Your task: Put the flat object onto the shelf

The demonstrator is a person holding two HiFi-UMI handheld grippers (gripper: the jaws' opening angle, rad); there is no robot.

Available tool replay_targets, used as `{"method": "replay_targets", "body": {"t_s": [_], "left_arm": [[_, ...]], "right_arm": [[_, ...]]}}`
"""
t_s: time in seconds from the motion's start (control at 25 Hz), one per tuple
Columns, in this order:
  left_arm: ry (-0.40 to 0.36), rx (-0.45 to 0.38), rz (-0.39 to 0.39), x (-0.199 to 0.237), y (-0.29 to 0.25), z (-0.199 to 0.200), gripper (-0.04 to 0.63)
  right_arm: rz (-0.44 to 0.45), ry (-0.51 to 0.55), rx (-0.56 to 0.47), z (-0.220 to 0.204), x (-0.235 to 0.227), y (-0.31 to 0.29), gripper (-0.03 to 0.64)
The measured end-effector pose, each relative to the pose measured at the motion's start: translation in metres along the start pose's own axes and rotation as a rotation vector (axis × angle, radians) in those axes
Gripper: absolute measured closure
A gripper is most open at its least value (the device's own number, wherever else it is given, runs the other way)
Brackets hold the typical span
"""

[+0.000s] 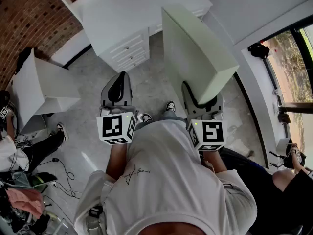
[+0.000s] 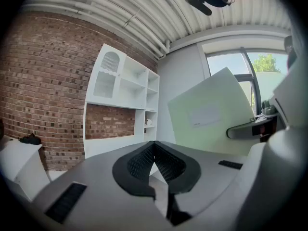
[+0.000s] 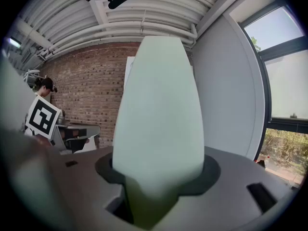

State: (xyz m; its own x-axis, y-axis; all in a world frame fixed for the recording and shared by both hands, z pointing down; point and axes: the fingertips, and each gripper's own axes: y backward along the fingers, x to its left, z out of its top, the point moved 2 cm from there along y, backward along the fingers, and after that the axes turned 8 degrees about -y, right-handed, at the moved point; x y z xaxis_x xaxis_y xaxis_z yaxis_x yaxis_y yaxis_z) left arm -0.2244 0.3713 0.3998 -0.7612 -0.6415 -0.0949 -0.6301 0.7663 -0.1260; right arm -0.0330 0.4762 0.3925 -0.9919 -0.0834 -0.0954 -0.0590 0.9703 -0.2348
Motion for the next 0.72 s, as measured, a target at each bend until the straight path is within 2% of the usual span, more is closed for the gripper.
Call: {"method": "replay_targets", "body": {"t_s": [0.28,0.52,0.72], "left_arm": [[0.013,0.001,-0.020,0.013,0.011,-0.006,0.583],[0.035,0.001,-0.029,0.024,0.016,-0.012,0.583],[0.050,0.015,-0.042,0.020,0.003,-0.017,0.583]], "right_arm": [[-0.015,0.008,0.001,-0.002,0.015,0.003,0.348],[0.018,-0.052,-0.025,0.002,0.019,0.006,0.337],[-0.001,-0.012,-0.016,0.002,0.009,-0.002,0.336]]}}
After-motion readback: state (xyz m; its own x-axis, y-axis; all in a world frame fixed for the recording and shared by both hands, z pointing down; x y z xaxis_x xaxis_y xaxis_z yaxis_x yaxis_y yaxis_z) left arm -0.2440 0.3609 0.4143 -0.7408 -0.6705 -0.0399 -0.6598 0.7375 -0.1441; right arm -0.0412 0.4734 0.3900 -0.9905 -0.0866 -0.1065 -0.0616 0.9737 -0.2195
